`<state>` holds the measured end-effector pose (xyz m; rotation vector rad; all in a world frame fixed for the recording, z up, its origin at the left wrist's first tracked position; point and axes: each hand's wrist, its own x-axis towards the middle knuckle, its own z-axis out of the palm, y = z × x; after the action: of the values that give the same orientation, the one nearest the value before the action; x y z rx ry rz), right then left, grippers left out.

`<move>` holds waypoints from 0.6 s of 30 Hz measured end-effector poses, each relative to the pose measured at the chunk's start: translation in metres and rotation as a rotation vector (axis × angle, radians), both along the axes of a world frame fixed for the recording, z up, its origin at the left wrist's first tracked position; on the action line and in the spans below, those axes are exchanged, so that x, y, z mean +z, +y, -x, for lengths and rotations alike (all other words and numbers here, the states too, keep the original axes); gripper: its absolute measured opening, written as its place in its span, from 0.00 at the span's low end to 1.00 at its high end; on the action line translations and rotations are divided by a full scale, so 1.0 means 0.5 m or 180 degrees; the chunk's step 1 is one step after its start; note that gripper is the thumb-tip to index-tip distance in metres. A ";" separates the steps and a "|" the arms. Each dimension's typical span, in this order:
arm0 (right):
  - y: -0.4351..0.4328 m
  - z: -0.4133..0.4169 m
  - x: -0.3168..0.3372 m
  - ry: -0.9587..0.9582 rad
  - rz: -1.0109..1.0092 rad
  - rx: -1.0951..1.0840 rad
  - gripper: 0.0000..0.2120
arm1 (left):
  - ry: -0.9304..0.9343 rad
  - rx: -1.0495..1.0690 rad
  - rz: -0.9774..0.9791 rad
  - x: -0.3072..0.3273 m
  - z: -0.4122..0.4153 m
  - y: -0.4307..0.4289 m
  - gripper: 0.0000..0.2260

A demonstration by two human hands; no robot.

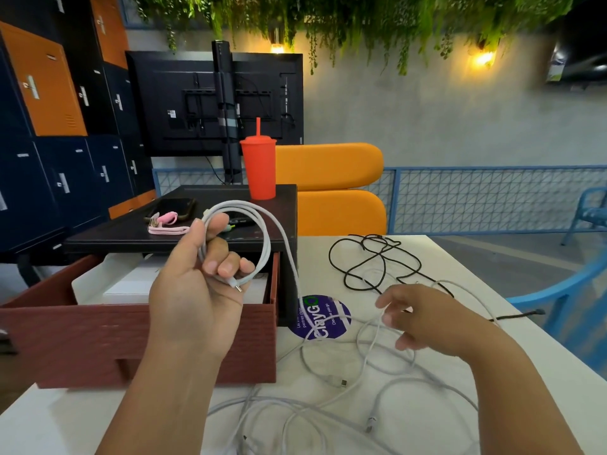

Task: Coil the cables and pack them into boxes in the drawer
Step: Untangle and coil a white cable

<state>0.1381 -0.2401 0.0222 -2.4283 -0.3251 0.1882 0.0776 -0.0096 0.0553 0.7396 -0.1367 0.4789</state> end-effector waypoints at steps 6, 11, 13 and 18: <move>0.054 0.034 0.038 -0.0949 -0.0631 0.0193 0.06 | 0.0029 -0.0139 -0.0123 0.002 0.005 -0.011 0.15; 0.113 0.060 0.050 -0.1250 -0.1447 0.0463 0.17 | 0.0026 -0.0198 -0.0357 0.001 0.010 -0.027 0.15; 0.140 0.064 0.041 -0.1292 -0.1728 0.0618 0.15 | 0.0006 -0.0287 -0.0395 0.002 0.014 -0.032 0.14; 0.160 0.060 0.033 -0.1625 -0.2466 0.0206 0.12 | -0.0008 -0.0524 -0.0450 0.007 0.022 -0.039 0.12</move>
<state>0.1080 -0.1599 0.0387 -1.6605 -0.5762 -0.4624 0.0667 -0.0289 0.0588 0.8585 -0.2338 0.3153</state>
